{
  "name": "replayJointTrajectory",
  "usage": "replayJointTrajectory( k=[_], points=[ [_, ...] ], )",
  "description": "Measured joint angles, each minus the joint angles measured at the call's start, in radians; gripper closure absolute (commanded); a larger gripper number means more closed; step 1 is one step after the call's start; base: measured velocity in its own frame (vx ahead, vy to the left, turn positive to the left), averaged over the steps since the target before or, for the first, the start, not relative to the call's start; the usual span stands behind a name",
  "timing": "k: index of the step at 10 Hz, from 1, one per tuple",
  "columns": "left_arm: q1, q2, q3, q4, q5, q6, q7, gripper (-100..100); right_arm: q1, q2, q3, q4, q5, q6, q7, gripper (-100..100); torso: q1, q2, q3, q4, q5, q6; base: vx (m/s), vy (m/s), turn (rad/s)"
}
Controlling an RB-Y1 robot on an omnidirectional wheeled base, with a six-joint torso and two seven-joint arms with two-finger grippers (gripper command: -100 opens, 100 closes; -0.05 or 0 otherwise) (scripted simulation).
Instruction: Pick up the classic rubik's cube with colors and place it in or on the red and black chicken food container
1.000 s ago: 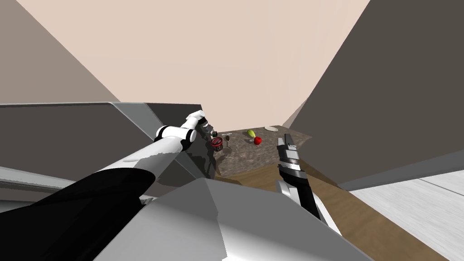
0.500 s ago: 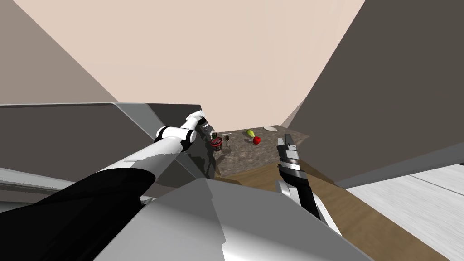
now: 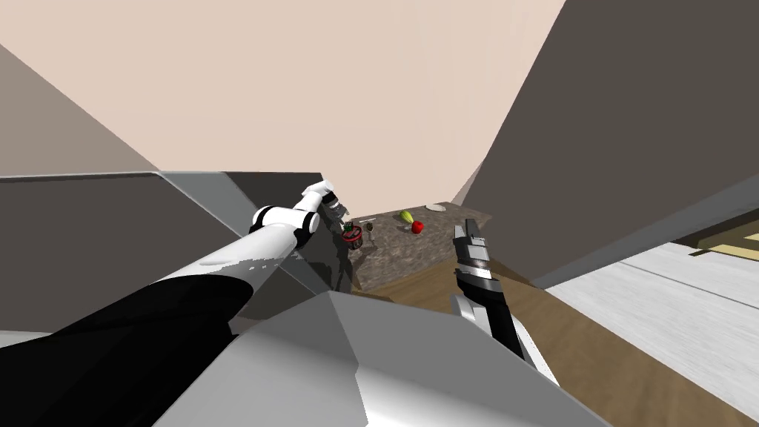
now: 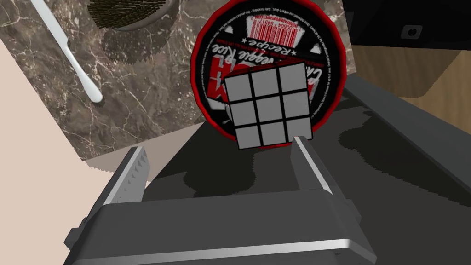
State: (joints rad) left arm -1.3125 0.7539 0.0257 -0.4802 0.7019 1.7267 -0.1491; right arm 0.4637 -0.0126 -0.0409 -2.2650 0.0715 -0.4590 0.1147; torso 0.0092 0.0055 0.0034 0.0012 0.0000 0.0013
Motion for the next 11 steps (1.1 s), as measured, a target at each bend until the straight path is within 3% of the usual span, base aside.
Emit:
replayJointTrajectory(
  k=[2, 4, 5, 6, 8, 9, 11],
  points=[
    [-0.001, 0.017, -0.009, 0.007, -0.008, -0.01, 0.048, -100, 0.0, 0.0, 0.0, 0.0, 0.0, 0.0, 0.0, 0, -0.003, 0.001, 0.001, 0.0, -0.001, 0.0, -0.074, 0.224, -0.442],
    [0.013, 0.027, -0.01, -0.023, -0.01, -0.003, 0.115, -100, 0.0, 0.0, 0.0, 0.0, 0.0, 0.0, 0.0, 0, -0.001, 0.002, 0.002, 0.001, 0.0, -0.001, -0.114, 0.191, -0.365],
    [-0.003, 0.038, -0.021, 0.004, -0.02, -0.014, 0.14, -100, 0.0, 0.0, 0.0, 0.0, 0.0, 0.0, 0.0, 0, 0.009, 0.005, 0.003, 0.002, 0.001, -0.003, -0.103, 0.212, -0.401],
    [-0.015, 0.045, -0.029, 0.025, -0.027, -0.026, 0.161, -100, 0.0, 0.0, 0.0, 0.0, 0.0, 0.0, 0.0, 0, 0.016, 0.004, 0.004, 0.003, 0.003, -0.005, -0.066, 0.126, -0.321],
    [-0.004, 0.049, -0.027, 0.006, -0.026, -0.022, 0.213, -100, 0.001, 0.0, 0.0, 0.0, 0.0, 0.0, 0.0, 0, 0.022, 0.003, 0.004, 0.004, 0.004, -0.009, -0.057, 0.108, -0.2],
    [-0.034, 0.062, -0.043, 0.069, -0.04, -0.049, 0.219, -100, 0.0, 0.0, 0.0, 0.0, 0.0, 0.0, 0.0, 0, 0.031, 0.007, 0.006, 0.005, 0.005, -0.009, -0.157, 0.118, -0.534],
    [-0.01, 0.075, -0.042, 0.045, -0.039, -0.039, 0.261, -100, 0.0, 0.0, 0.0, 0.0, 0.0, 0.0, 0.0, 0, 0.025, 0.01, 0.008, 0.006, 0.005, -0.009, -0.066, 0.031, -0.217]
  ],
)
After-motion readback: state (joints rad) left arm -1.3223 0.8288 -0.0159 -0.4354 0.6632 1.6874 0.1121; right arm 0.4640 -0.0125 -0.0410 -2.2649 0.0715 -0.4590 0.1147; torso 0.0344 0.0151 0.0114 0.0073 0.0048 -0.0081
